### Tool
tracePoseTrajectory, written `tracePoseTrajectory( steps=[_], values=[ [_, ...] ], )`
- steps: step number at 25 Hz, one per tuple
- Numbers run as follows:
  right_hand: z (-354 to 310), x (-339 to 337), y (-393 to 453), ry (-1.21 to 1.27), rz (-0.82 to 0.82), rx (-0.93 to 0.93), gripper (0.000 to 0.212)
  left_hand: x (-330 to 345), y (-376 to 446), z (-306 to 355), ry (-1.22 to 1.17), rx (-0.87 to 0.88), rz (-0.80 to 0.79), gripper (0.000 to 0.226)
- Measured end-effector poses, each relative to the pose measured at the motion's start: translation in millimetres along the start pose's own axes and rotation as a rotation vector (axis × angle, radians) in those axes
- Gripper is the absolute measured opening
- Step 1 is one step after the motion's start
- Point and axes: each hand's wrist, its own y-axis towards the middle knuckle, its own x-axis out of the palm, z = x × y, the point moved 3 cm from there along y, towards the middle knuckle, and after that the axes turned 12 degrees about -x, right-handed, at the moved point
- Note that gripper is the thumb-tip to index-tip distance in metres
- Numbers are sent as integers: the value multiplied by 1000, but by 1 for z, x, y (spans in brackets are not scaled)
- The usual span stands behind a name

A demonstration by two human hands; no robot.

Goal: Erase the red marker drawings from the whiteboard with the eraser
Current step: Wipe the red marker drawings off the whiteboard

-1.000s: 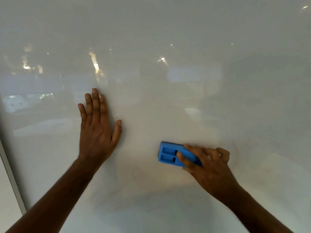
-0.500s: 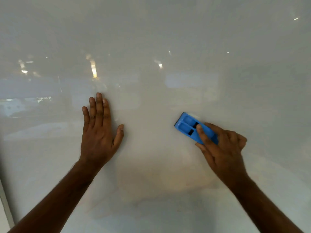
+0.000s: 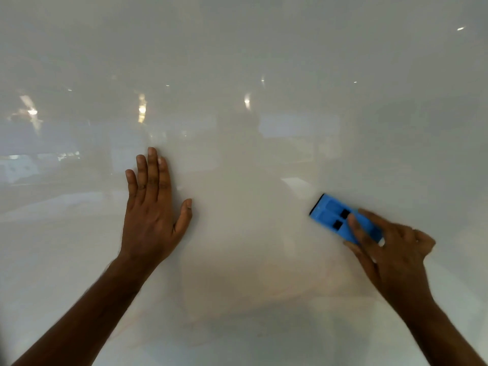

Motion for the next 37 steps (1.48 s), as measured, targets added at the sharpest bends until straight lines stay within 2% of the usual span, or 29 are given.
tracePoseTrajectory(
  steps=[2,4,9,12,15,18,21,24,27,29,31,34,37],
  values=[
    [16,0,15,36,19,118,52,2,0,6,6,-4,2,87],
    [9,-1,27,69,44,145,52,4,0,13,7,-7,5,87],
    [-30,6,-18,37,-19,-118,51,6,0,21,13,-18,8,88],
    [-15,5,-57,49,-78,-134,43,5,-1,21,7,-18,8,87],
    [21,-2,-67,19,-84,-68,41,6,-1,23,10,-29,1,87],
    [57,-4,-51,42,-64,98,49,7,-4,28,3,-56,-2,88],
    [66,-2,-28,120,-41,207,52,7,-7,34,-6,-67,-2,87],
    [38,-2,-38,72,-28,41,52,7,-9,37,-2,-53,10,86],
    [25,-1,-89,76,-116,-70,62,6,-12,38,-2,-44,11,86],
    [42,-4,-115,80,-172,-28,67,7,-14,40,-3,-55,-3,86],
    [70,-9,-121,71,-178,102,56,8,-17,44,7,-49,-13,87],
    [110,-11,-97,110,-144,356,65,10,-19,54,25,9,-22,90],
    [111,-8,-72,202,-100,428,67,16,-21,69,39,53,-20,92]
  ],
)
